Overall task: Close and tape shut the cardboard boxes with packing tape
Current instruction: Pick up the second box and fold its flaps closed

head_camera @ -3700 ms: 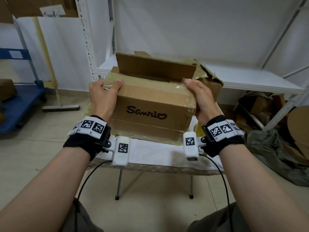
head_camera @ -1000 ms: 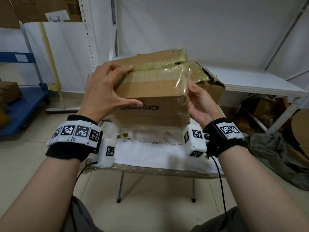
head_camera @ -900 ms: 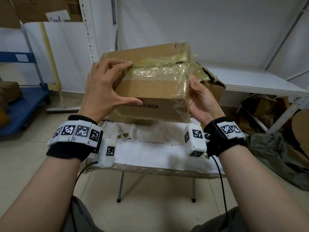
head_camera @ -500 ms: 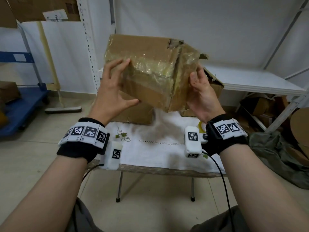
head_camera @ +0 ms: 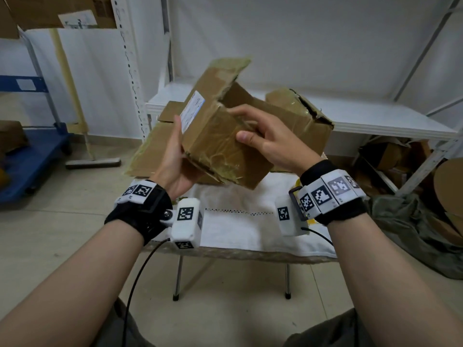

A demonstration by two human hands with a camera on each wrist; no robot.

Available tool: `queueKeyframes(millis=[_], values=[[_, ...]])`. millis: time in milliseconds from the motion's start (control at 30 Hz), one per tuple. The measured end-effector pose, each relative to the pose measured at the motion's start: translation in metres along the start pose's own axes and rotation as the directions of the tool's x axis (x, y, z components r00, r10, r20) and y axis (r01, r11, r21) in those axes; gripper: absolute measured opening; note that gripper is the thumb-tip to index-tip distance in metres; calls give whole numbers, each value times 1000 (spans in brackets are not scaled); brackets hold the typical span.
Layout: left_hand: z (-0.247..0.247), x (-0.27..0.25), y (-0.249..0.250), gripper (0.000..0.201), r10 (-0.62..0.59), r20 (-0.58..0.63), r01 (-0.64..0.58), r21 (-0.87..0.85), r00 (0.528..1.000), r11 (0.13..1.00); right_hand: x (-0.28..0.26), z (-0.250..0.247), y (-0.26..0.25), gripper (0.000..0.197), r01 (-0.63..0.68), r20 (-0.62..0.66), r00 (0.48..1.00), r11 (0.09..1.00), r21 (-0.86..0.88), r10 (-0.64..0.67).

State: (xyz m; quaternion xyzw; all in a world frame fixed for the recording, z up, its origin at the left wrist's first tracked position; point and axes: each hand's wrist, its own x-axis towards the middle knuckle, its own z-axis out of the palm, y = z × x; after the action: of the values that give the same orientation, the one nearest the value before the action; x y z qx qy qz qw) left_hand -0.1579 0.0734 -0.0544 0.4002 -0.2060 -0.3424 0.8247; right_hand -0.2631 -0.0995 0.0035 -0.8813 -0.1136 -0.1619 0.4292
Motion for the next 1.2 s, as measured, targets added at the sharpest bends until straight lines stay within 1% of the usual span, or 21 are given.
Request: queueKeyframes(millis=[100,200,267,333,367,400,433,467,500,533,600,667,700,733,800,867,933,1000,1100,1167,1200], values=[[-5,4,-7,69,-86,-97,85,-11,992,996,4,1,-9,33,6,86,996,987,-159,8],[-15,7,-12,58,-171,-134,177,35,976,984,4,5,-10,34,-28,166,983,961,-275,76],[-22,8,-16,46,-225,-164,251,164,961,954,2,11,-7,33,-63,233,961,936,-345,150],[-28,8,-20,38,-260,-240,327,309,935,893,0,17,-4,34,-78,277,941,919,-386,196],[-29,8,-21,34,-226,-305,341,406,925,848,-1,21,-3,35,-86,298,930,916,-392,214],[-33,11,-19,31,-150,-363,333,517,920,789,-3,25,-1,37,-93,323,917,914,-396,233],[-34,12,-16,32,-51,-392,303,616,919,727,-5,30,0,39,-100,355,899,911,-401,255],[-36,14,-12,41,61,-384,243,691,921,681,-7,35,2,41,-108,388,878,905,-412,281],[-32,14,-6,54,153,-343,159,728,927,667,-9,41,4,41,-115,416,856,897,-427,308],[-27,11,-1,63,225,-282,54,725,933,687,-9,47,6,41,-123,435,837,888,-442,332],[-10,2,8,57,345,-143,-180,638,928,749,-9,55,7,41,-128,442,825,878,-461,352],[5,-7,15,51,397,4,-292,685,918,668,-6,54,5,44,-132,407,849,881,-454,337],[6,-9,15,47,388,55,-305,722,920,621,-4,51,2,47,-133,369,875,888,-441,314],[4,-8,16,43,362,63,-283,751,930,597,-3,48,-2,47,-125,316,908,896,-426,276],[1,-8,16,35,315,18,-216,763,949,609,1,38,-8,39,-108,183,965,918,-382,190],[-1,-9,18,26,314,-30,-185,753,949,631,4,26,-13,28,-115,59,988,928,-354,145],[-2,-11,24,19,315,-63,-160,757,947,634,5,12,-15,22,-148,-30,989,916,-374,148],[-7,-9,31,22,275,-101,-105,758,956,643,4,-1,-9,23,-207,-56,977,862,-462,205],[-15,-9,41,23,225,-163,-34,736,961,676,1,-12,5,34,-342,-56,924,755,-559,378],[-21,-10,48,24,194,-203,3,699,960,716,-2,-17,15,45,-423,-95,892,740,-523,443],[-25,-12,51,24,168,-217,30,691,962,722,-4,-20,18,46,-448,-110,881,736,-507,460]])
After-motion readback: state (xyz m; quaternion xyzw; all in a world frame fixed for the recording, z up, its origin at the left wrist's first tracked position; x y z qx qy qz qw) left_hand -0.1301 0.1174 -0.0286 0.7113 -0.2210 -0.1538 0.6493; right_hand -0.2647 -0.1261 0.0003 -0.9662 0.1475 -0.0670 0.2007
